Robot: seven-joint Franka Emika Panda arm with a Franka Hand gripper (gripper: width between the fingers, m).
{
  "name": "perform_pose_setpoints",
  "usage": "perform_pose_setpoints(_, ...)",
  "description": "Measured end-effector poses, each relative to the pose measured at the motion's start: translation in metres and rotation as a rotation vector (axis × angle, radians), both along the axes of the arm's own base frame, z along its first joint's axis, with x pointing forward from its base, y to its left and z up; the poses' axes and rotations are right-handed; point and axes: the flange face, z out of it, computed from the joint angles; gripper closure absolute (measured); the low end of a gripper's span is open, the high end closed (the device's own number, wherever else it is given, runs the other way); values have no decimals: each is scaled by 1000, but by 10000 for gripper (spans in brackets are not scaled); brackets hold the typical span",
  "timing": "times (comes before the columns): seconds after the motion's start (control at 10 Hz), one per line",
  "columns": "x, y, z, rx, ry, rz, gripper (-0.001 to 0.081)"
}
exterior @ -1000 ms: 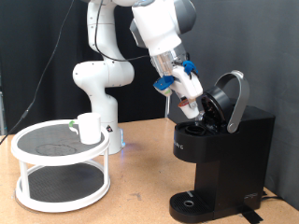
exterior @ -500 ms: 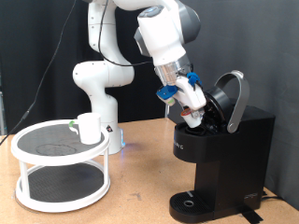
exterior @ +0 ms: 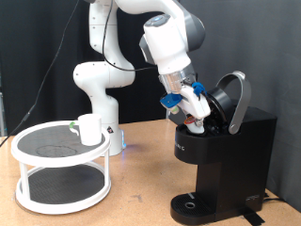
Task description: Make a cup of coffee with the keurig machine
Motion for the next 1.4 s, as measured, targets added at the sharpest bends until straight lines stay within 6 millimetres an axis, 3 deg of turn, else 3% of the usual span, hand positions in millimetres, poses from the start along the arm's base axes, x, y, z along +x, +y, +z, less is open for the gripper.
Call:
perform_pose_setpoints(0.3,-1,1,-3,-2,4,-1,407)
perform_pose_setpoints(0.4,-2,1,-5,-2,8,-1,196)
perform_pose_setpoints(0.5,-2,0,-5,-1,9,-3,196)
perform_pose_setpoints(0.6,-3,0,-5,6,8,-8,109)
perform_pose_setpoints(0.7,-3,-1,-2,17,3,-13,83)
perform_pose_setpoints(1.2,-15,-15,28,89,-6,5,72)
perform_pose_setpoints(1.4,-20,-16,31,79,-4,17,72)
